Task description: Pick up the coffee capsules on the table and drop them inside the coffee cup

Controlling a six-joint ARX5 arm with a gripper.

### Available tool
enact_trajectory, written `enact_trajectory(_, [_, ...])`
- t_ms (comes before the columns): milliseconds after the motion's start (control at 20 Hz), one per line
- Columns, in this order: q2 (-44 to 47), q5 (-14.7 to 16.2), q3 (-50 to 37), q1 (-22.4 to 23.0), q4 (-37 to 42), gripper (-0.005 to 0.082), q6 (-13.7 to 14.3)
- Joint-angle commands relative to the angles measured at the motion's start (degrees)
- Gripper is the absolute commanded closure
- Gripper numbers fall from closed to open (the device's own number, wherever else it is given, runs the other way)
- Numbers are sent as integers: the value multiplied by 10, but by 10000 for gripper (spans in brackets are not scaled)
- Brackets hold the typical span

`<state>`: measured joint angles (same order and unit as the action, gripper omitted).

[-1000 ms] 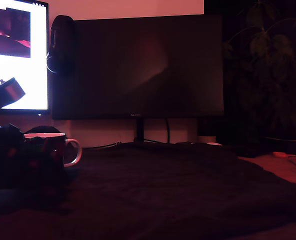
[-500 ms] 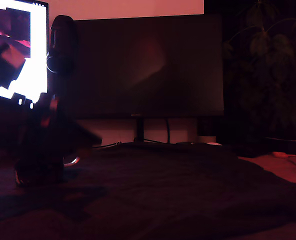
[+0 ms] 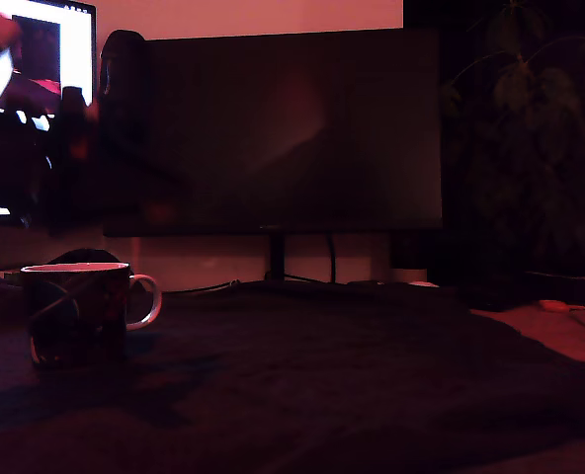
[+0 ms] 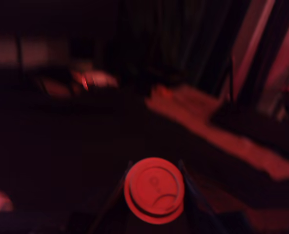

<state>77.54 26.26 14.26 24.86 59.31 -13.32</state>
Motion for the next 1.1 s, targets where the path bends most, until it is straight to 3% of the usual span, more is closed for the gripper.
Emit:
enact_trajectory(0, [-21, -14, 2, -12, -17, 540, 14])
enact_trajectory(50, [-33, -27, 2, -18, -38, 540, 17])
enact_trajectory(250, [-87, -107, 6, -34, -130, 540, 87])
enact_trajectory(500, [-104, -172, 73, -34, -329, 540, 123])
enact_trajectory(700, [-96, -216, 132, -34, -431, 539, 123])
enact_trajectory(1050, [-21, -223, 177, -45, -491, 538, 118])
